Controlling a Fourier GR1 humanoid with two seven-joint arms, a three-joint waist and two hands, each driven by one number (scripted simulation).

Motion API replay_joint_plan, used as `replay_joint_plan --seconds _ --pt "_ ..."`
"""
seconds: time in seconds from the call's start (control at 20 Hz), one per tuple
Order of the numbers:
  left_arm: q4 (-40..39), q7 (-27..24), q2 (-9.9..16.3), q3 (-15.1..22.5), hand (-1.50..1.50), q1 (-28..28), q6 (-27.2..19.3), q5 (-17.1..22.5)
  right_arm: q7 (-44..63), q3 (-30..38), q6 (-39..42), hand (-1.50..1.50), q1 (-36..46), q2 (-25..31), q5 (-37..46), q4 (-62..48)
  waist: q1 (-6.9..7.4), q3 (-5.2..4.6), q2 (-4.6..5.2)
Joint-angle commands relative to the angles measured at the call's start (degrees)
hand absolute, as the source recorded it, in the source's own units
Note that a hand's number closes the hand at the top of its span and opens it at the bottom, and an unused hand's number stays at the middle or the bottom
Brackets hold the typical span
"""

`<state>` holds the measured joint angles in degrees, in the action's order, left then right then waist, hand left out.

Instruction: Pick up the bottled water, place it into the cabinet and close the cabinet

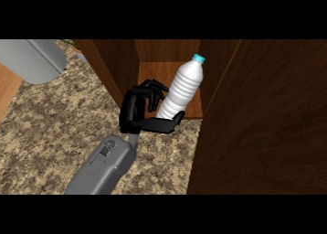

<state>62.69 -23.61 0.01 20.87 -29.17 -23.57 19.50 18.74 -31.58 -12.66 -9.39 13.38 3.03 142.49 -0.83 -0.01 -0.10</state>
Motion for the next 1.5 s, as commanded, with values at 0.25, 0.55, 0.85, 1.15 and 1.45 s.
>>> replay_joint_plan --seconds 0.25,0.55,0.85,1.15,1.45 --pt "-10.83 1.53 -0.01 3.19 1.50 -11.72 -7.71 6.37 -0.59 1.13 0.74 -1.50 -2.21 0.96 0.59 4.89 -0.47 0.00 0.20" --pt "-20.98 -4.30 -0.01 1.25 1.50 -14.42 -7.38 12.80 2.04 1.71 1.68 -1.50 -4.88 3.75 -1.38 9.06 -1.30 -0.04 0.41" --pt "-32.86 -4.95 0.70 -4.06 1.50 -22.80 -7.72 11.07 -4.25 4.63 2.70 -1.50 -7.65 3.44 -4.24 6.93 -1.69 0.03 0.56" --pt "-41.70 -8.58 -0.01 -4.50 1.50 -26.69 -11.39 12.57 -9.02 5.81 5.57 -1.50 -9.21 3.60 -6.78 4.41 -2.77 0.06 0.85" --pt "-47.74 -10.55 -0.01 -5.96 1.50 -31.71 -12.04 12.00 -6.19 7.29 5.78 -1.50 -9.33 3.66 -6.86 6.79 -2.36 0.00 0.85"
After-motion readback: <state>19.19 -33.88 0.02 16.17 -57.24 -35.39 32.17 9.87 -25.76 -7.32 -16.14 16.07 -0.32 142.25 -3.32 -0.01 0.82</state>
